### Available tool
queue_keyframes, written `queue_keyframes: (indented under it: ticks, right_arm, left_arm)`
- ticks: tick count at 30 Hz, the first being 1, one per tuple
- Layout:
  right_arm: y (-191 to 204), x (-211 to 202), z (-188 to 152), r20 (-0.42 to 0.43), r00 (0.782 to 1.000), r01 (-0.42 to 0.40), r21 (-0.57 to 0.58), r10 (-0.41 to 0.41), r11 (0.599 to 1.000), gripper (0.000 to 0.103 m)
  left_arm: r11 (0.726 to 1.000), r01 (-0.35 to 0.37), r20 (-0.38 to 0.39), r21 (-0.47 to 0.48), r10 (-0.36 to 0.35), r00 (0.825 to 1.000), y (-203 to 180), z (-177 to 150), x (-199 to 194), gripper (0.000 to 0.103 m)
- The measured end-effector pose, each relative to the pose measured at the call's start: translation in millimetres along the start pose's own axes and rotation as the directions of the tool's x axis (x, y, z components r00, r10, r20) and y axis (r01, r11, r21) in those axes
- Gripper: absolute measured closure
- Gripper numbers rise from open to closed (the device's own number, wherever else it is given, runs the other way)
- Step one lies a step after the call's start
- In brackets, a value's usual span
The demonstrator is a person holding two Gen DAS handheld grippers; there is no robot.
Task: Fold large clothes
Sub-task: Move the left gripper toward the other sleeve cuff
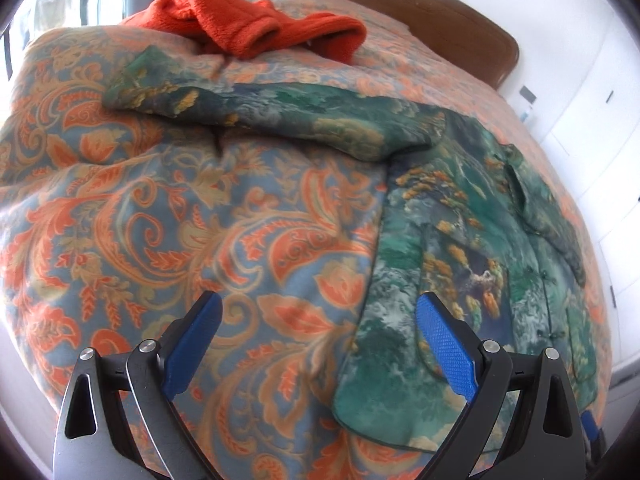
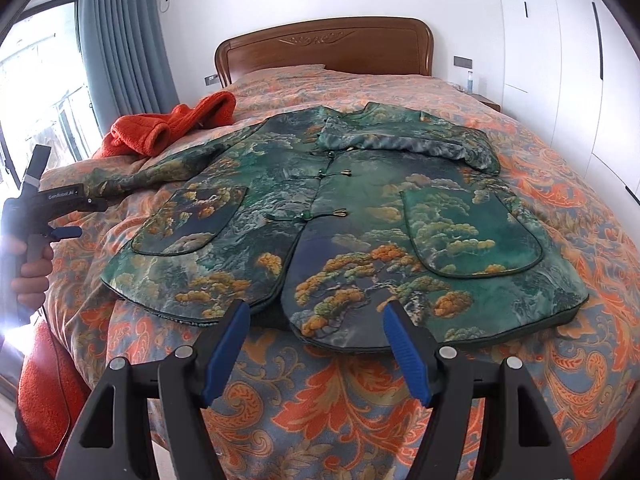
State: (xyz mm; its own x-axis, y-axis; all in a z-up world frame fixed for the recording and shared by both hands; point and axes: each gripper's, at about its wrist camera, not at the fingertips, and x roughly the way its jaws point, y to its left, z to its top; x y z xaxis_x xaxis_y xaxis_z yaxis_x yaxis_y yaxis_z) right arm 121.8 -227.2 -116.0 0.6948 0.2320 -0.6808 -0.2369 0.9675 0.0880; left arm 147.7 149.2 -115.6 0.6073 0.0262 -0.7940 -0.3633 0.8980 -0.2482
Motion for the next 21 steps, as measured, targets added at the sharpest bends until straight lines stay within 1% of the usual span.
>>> queue_keyframes:
  ticks: [7,11,15,18,21]
  right_arm:
    - [9,1,-2,-0.012,1.0,-0.02,-0.016,0.02,1.0,0.032]
    - [13,-1,0,-0.007,1.0,-0.025,-0.023,0.025,0.999,0.032]
    - [16,-1,1,-0.007,1.0,-0.025,-0.036,0.025,0.999,0.032]
    - [17,0,1,-0.012,1.0,-0.024,-0.038,0.023,0.999,0.032]
    - [17,0,-1,-0.017,1.0,-0.022,-0.033,0.021,0.999,0.032]
  left_arm:
    - [1.0,-0.013,-0.006,-0.006,0.013,1.0,7,-1,2,0.005]
    - [1.0,-0.008,0.009,-0.009,0.008,1.0,10,12,2,0.005]
    - [0.999,0.002,0.063,-0.053,0.002,0.998,18,42,1,0.005]
    - [0.992,0.008,0.108,-0.128,0.005,0.994,33,69,3,0.005]
    - [0.978,-0.003,0.14,-0.208,0.033,0.99,51,92,10,0.005]
